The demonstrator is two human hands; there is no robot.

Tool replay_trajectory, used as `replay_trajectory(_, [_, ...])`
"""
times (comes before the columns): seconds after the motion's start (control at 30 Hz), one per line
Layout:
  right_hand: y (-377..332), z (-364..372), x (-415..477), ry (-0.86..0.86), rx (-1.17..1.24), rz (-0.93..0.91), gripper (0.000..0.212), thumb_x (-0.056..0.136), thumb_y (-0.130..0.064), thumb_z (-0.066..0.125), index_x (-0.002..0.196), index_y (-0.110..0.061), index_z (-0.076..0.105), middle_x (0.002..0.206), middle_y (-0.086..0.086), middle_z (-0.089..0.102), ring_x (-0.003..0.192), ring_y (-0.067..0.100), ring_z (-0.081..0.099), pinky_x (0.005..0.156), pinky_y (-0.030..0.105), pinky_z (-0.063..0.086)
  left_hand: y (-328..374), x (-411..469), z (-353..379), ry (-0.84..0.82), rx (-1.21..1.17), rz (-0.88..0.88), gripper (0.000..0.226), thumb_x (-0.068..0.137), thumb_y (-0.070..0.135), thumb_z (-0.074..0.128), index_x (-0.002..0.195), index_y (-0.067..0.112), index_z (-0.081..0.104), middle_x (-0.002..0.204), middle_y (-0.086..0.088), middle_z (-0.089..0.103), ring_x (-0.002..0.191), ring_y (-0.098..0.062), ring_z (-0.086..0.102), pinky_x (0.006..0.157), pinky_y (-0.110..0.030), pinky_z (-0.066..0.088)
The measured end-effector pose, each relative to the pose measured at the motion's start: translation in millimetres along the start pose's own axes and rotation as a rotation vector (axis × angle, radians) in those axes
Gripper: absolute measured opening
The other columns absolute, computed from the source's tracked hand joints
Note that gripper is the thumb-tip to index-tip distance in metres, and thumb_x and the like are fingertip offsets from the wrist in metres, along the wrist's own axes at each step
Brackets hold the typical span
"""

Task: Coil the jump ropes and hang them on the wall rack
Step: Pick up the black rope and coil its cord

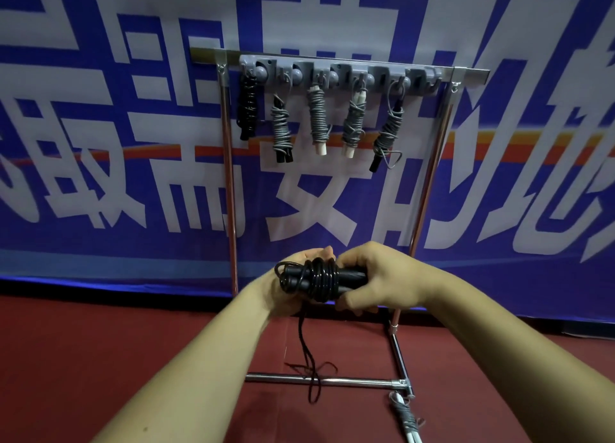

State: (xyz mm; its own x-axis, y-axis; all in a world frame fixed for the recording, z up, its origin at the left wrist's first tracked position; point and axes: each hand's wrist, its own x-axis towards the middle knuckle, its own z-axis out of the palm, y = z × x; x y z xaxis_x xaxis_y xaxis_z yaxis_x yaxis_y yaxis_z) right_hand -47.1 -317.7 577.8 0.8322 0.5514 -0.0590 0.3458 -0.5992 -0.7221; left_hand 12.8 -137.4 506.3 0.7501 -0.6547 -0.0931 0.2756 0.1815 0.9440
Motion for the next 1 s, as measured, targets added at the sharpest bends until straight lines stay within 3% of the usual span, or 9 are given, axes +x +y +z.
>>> replay_trajectory(0.1, [1,2,1,0.066,0.083,0.011,0.033,0.077,0.0,0.073,0.098,-0.009,0.05,0.069,0.001,0.069,0.055,0.021,0.059,0.051,0.034,0.046,-15,-1,6,0.105,-0.085,-0.006,0.04,0.089,0.054,0.06,0.09,0.014,0.065,0.069,-0.003,0.056,0.057,-0.012,0.051,0.05,-0.023,0.036])
replay_trajectory(0.2, [1,5,0,0.102,0.259,-0.008,0.043,0.08,0.005,0.071,0.102,-0.013,0.038,0.07,0.001,0.066,0.056,0.02,0.053,0.049,0.027,0.041,-24,-4,16,0.187,-0.141,-0.032,0.03,0.104,0.032,0.045,0.079,0.018,0.052,0.055,0.005,0.035,0.042,-0.004,0.027,0.041,-0.018,0.017])
replay_trajectory(0.33, [8,8,2,0.099,0.386,-0.029,0.043,0.085,0.002,0.073,0.109,-0.01,0.039,0.085,0.013,0.067,0.064,0.026,0.055,0.055,0.031,0.045,-29,-7,36,0.178,-0.233,0.02,0.029,0.101,0.008,0.038,0.085,0.015,0.061,0.052,0.007,0.04,0.038,-0.001,0.032,0.04,-0.016,0.013])
replay_trajectory(0.47, [16,7,1,0.156,0.525,-0.042,0.039,0.084,0.002,0.075,0.102,-0.013,0.044,0.088,0.016,0.07,0.072,0.025,0.064,0.067,0.035,0.053,-33,3,56,0.42,-0.214,0.064,0.034,0.098,0.004,0.037,0.075,0.017,0.058,0.048,0.007,0.035,0.039,-0.005,0.027,0.039,-0.018,0.015])
replay_trajectory(0.53, [19,4,0,0.255,0.496,-0.015,0.037,0.083,-0.001,0.078,0.1,-0.013,0.047,0.089,0.015,0.073,0.073,0.025,0.066,0.071,0.039,0.055,-41,10,64,0.535,-0.052,0.052,0.035,0.104,0.012,0.035,0.073,0.019,0.052,0.047,0.009,0.041,0.038,-0.005,0.03,0.041,-0.017,0.02])
replay_trajectory(0.67, [27,-11,1,0.406,0.161,0.071,0.034,0.086,-0.017,0.079,0.099,-0.018,0.048,0.084,0.009,0.075,0.061,0.018,0.067,0.059,0.035,0.056,-58,7,66,0.471,0.563,0.042,0.032,0.101,0.04,0.036,0.091,0.018,0.058,0.064,0.004,0.054,0.058,-0.02,0.048,0.062,-0.034,0.036])
replay_trajectory(0.77, [36,-16,0,0.356,-0.135,0.159,0.034,0.088,-0.026,0.076,0.1,-0.023,0.045,0.085,0.002,0.069,0.052,0.012,0.064,0.048,0.022,0.049,-51,0,61,0.467,1.012,0.087,0.031,0.105,0.037,0.037,0.092,0.016,0.056,0.091,-0.01,0.066,0.089,-0.033,0.059,0.072,-0.04,0.041])
replay_trajectory(0.87, [45,-18,2,0.252,-0.35,0.265,0.037,0.088,-0.03,0.074,0.106,-0.022,0.042,0.085,0.002,0.066,0.059,0.018,0.067,0.048,0.025,0.052,-35,-7,59,0.44,1.351,0.119,0.032,0.105,0.042,0.038,0.102,0.021,0.062,0.105,-0.009,0.068,0.097,-0.036,0.062,0.079,-0.041,0.046])
replay_trajectory(1.0, [49,-17,4,0.112,-0.375,0.311,0.035,0.089,-0.021,0.067,0.106,-0.023,0.037,0.083,0.004,0.062,0.061,0.021,0.06,0.054,0.03,0.052,-13,-7,54,0.337,1.677,0.211,0.029,0.103,0.042,0.043,0.111,0.027,0.066,0.11,-0.002,0.067,0.1,-0.031,0.062,0.075,-0.038,0.042])
